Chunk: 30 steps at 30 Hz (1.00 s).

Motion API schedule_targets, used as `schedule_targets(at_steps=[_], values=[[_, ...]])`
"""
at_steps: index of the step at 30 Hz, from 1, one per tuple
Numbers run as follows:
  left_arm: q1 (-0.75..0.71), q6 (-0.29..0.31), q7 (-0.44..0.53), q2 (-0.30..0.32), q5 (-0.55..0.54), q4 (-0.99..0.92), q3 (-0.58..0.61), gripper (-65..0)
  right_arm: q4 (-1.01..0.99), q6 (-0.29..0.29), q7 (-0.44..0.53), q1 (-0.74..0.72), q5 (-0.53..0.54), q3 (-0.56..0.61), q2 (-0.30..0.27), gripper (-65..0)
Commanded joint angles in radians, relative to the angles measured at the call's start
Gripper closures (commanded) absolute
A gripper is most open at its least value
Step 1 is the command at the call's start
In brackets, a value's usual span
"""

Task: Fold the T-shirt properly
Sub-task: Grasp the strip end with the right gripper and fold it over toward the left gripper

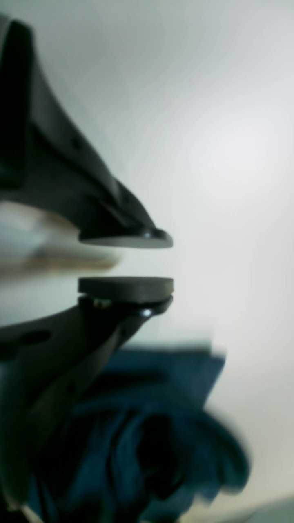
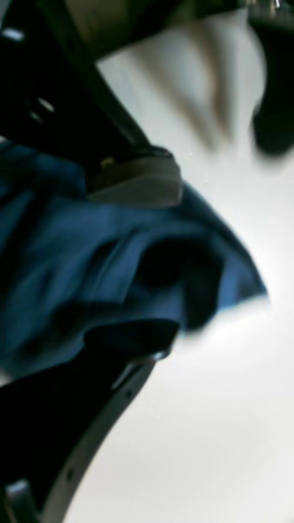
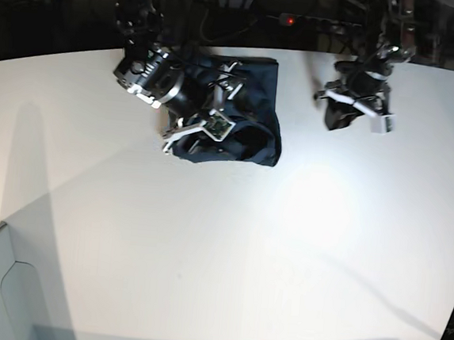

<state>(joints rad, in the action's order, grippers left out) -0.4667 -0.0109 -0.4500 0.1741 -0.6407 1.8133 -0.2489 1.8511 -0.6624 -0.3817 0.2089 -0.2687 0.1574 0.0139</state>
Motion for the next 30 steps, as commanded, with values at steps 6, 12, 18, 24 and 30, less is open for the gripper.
schedule_targets(at_steps=[6, 12, 18, 24, 30], values=[[-0.068, 0.018, 0.018, 0.002, -0.012, 0.078, -0.18, -12.4, 0.16, 0.01, 0.03, 0.07, 0.019, -0.137, 0.002, -41.6], [-0.065, 0.018, 0.018, 0.0, -0.014, 0.078, -0.252, -12.4, 0.14, 0.005, 0.022, 0.12, 0.021, -0.167, 0.002, -41.7], [-0.062, 0.018, 0.018, 0.0, -0.014, 0.078, -0.251, -12.4, 0.058, 0.003, 0.022, 0.171, 0.021, -0.071, 0.001, -41.7], [-0.062, 0.018, 0.02, -0.028, -0.014, 0.078, -0.255, -12.4, 0.054, 0.003, 0.028, 0.214, 0.019, 0.103, 0.001, -41.7], [-0.062, 0.018, 0.018, -0.028, -0.014, 0.078, -0.254, -12.4, 0.081, 0.003, 0.028, 0.211, 0.019, 0.199, -0.059, -41.7]])
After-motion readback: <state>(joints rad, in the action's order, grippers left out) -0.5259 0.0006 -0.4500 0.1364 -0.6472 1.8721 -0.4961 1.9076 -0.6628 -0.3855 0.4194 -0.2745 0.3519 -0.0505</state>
